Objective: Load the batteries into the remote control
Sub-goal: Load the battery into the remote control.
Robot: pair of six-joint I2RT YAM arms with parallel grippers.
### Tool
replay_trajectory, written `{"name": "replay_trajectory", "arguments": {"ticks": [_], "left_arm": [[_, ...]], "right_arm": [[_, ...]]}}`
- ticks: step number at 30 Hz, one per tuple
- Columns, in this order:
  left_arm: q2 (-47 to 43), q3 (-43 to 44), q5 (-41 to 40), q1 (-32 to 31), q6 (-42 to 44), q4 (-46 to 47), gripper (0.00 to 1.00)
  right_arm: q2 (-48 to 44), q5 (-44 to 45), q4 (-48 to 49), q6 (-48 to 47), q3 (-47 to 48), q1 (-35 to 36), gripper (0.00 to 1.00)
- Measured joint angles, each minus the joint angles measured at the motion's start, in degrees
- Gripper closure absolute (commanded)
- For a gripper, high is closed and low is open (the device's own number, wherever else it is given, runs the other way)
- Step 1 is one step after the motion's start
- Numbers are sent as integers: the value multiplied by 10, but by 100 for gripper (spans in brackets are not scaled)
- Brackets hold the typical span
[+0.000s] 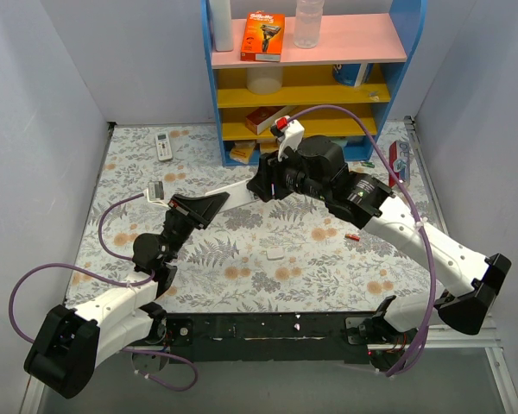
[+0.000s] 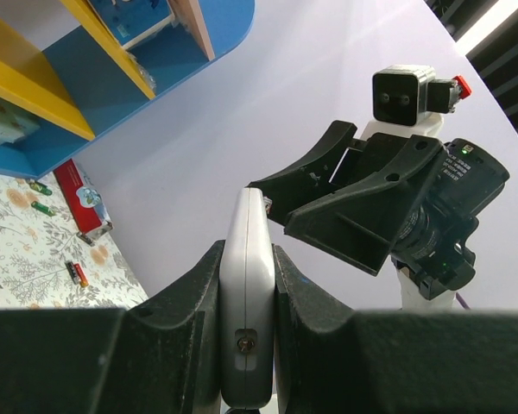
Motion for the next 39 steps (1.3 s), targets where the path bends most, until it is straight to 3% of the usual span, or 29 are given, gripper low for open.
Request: {"name": "replay_trajectory", "arguments": {"ticks": [15, 25, 39], "left_arm": [[0, 0, 0, 0, -3, -7, 100], [0, 0, 0, 0, -3, -16, 100], [0, 0, 7, 0, -3, -19, 100]], "right_arm": [[6, -9, -16, 17, 17, -2, 51], [7, -20, -16, 17, 17, -3, 66], [13, -39, -12, 20, 17, -3, 65]]}}
